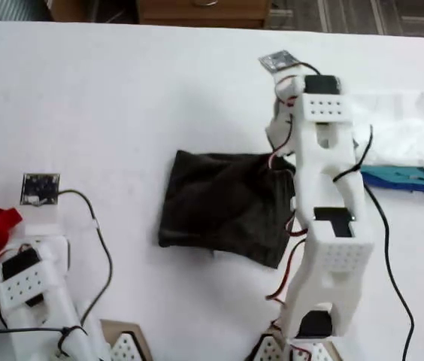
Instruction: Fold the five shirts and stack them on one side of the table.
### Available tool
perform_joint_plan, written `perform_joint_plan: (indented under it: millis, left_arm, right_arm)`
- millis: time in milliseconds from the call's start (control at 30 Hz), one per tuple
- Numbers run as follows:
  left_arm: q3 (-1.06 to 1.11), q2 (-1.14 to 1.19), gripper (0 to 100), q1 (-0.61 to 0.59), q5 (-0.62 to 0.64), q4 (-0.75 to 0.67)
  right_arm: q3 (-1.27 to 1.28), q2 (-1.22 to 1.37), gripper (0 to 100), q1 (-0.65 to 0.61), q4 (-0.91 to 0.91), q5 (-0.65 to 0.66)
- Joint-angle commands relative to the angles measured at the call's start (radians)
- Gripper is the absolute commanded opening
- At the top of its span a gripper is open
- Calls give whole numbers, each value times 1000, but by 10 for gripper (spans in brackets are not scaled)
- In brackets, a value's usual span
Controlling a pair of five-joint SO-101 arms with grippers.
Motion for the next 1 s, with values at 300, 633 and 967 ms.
perform_joint_plan:
  millis: [300,633,967]
  left_arm:
    - [-4,-15,26,12,2,-15]
    - [-4,-15,26,12,2,-15]
    - [-12,-15,26,18,-2,-15]
  right_arm:
    - [-48,-124,21,-298,107,-167]
    - [221,-125,21,-189,7,-109]
    - [273,-119,21,61,-82,9]
